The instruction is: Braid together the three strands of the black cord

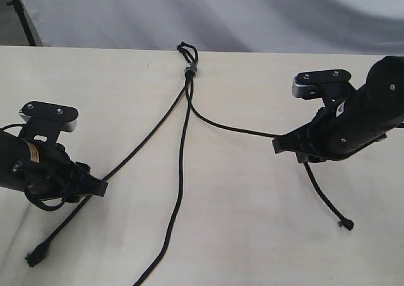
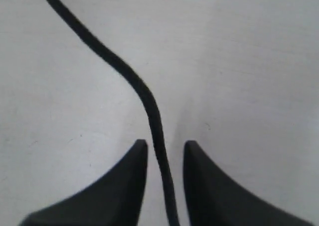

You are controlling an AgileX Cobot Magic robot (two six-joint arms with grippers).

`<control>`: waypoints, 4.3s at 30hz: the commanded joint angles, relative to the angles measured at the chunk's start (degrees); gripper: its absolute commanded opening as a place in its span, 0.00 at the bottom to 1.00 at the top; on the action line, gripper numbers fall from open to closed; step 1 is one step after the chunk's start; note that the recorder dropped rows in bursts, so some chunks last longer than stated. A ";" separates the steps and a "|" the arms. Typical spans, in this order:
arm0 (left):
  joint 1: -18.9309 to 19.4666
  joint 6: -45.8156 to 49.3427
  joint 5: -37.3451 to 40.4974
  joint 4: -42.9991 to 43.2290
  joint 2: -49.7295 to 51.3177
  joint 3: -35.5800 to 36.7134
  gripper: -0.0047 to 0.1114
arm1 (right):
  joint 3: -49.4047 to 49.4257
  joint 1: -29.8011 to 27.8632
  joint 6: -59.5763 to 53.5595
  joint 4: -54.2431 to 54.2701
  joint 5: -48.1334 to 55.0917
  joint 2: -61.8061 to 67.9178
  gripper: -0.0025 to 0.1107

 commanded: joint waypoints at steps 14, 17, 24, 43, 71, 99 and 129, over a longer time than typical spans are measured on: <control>-6.31 0.12 1.35 -4.74 -0.48 -0.28 0.47 | -6.57 -0.28 -1.37 -1.80 -0.97 -6.90 0.66; -12.32 0.12 1.76 -4.98 -0.48 -2.20 0.47 | -6.57 -0.28 -1.37 -2.04 -2.38 -7.29 0.66; -25.16 0.12 1.76 -4.84 2.23 -8.84 0.47 | -6.57 -0.28 -1.37 -4.10 -3.45 -6.95 0.66; -27.32 1.05 2.83 0.95 13.89 -13.92 0.47 | -6.57 -0.28 -1.37 -3.99 -3.32 -6.95 0.66; -13.29 -0.24 12.74 14.40 2.08 -13.78 0.04 | -6.57 -0.28 -1.37 -3.65 -3.66 -6.95 0.66; -29.23 0.33 12.09 4.23 6.98 -11.67 0.04 | -6.57 -0.28 -1.37 -3.65 -5.26 -6.85 0.66; -0.77 -2.84 -5.90 10.33 -2.22 0.40 0.04 | -6.57 5.15 -1.37 1.67 -1.22 -6.74 0.66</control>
